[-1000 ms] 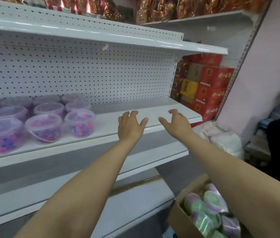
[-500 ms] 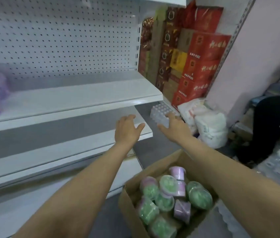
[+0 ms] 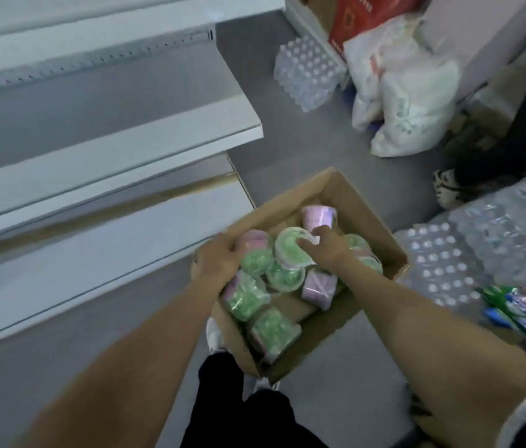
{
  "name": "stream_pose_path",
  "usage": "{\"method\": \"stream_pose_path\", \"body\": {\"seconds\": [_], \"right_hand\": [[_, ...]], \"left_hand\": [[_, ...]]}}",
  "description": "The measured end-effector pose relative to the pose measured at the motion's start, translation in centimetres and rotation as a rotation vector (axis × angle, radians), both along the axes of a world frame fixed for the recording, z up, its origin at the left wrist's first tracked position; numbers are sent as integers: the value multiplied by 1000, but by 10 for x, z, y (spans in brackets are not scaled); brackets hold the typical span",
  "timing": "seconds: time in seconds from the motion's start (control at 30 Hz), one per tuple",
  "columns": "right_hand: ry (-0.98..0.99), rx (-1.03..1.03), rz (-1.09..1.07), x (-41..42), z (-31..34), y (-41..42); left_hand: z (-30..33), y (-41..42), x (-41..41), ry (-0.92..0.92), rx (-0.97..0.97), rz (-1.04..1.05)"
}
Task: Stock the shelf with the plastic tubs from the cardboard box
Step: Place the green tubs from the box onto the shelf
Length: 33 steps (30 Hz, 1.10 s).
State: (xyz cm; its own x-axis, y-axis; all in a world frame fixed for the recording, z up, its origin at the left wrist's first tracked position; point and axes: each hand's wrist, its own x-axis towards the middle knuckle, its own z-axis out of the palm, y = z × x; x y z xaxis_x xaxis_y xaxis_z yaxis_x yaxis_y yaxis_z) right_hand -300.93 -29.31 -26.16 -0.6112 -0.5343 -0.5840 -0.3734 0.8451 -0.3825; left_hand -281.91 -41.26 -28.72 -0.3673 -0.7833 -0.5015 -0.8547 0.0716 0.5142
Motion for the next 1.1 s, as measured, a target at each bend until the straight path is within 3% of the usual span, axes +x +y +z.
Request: {"method": "stream_pose_path", "body": {"seconds": [0.13,0.23,0.6,0.8,0.97,1.1], "right_hand": [[-144,80,-163,-6,-54,8],[-194,126,-259,-13,-80,6],[-354,128,-724,-21,-134,-3],[-447,-38,-871,-12,-112,-2],[-470,-121,-862,-5,-77,8],[-488,-275,-805,3,-37,11]], "left_hand": [[-55,8,3,-99,244,12],[-83,7,2,-196,318,-2],[-94,-11,-18,-388,492,-62],[-88,3,-10,-276,559,91],[-66,14,5,-10,645,392],[-31,6,21,151,691,470]]}}
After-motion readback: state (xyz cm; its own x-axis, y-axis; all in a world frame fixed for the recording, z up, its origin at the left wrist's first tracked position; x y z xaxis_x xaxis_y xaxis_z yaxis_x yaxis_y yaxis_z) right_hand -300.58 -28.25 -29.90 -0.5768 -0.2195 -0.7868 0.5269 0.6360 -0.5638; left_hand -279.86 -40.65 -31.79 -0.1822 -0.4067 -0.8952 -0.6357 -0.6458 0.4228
